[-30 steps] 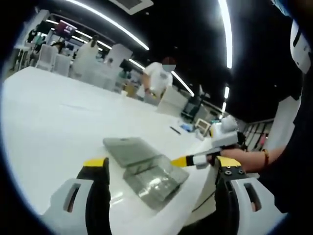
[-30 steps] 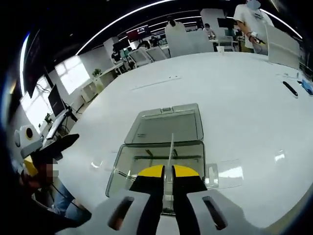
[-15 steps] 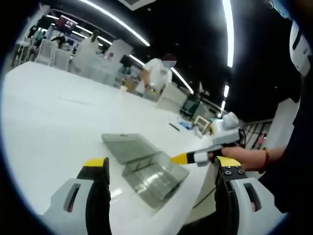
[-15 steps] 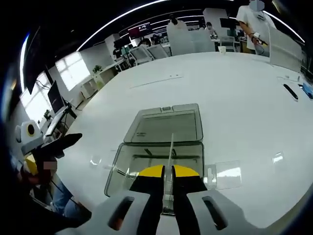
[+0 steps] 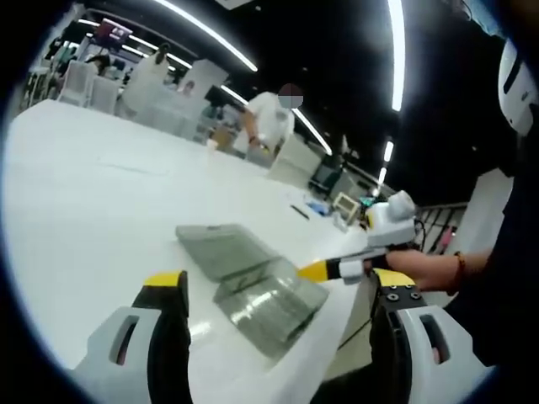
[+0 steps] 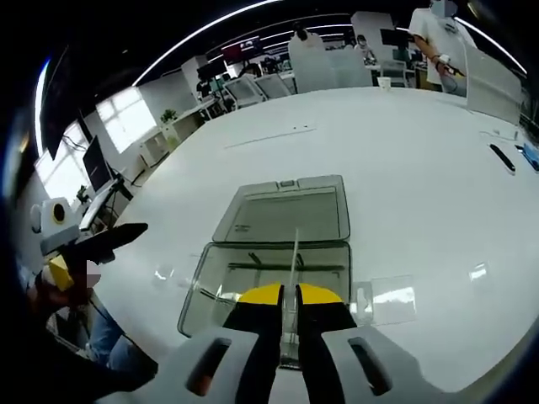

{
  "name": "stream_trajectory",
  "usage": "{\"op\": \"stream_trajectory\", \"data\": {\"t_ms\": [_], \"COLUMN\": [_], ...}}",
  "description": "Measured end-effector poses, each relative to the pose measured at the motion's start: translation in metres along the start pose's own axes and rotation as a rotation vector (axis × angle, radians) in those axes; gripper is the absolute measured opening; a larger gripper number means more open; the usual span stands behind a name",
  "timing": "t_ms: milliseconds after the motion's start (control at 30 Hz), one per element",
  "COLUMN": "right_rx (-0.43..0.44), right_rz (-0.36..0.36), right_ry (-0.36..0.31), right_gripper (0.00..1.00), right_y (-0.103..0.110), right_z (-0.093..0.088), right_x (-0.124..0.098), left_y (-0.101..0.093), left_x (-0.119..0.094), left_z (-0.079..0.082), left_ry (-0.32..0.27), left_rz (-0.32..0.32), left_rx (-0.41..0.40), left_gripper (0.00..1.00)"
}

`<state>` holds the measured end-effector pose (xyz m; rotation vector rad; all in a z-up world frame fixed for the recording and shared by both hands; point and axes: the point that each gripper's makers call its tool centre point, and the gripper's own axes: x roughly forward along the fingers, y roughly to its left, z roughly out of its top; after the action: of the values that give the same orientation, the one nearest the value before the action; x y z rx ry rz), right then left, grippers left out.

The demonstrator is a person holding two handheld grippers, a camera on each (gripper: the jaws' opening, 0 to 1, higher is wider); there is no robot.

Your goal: Insert the divider into the dual guide fixture by aligning both edges with the guide slots and pushing it downward to the bottom, including one-sided entry, uneven engagement, binding, and posture correction.

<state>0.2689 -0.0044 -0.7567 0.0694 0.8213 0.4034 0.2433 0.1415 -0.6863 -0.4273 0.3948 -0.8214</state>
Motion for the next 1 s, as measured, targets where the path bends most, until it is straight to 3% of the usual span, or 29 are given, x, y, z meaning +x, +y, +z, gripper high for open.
{"op": "stream_trajectory", "data": {"t_ms": [300, 433, 833, 1000], "right_rx": [-0.016, -0.127, -0.091, -0.122], "right_rz": [0.012, -0.013, -0.009, -0.011], "right_ry": [-0.002, -0.013, -0.043, -0.042], "right_gripper": [0.00, 0.00, 0.00, 0.00], "right_y": [0.004, 0.008, 0.006, 0.008], "right_z": [-0.001, -0.004, -0.008, -0.012], "right_x": [0.004, 0.008, 0.012, 0.015], "left_y": [0.006, 0.002, -0.011, -0.014], "left_x": [-0.003, -0.004, -0.002, -0.001], "left_z": [0.000, 0.001, 0.002, 0.001], "left_ry": [-0.007, -0.014, -0.008, -0.004], "left_rz": [0.007, 0.011, 0.011, 0.008], "left_rx": [-0.002, -0.010, 0.031, 0.031], "left_gripper": [0.87, 0.87, 0.86, 0.85]}}
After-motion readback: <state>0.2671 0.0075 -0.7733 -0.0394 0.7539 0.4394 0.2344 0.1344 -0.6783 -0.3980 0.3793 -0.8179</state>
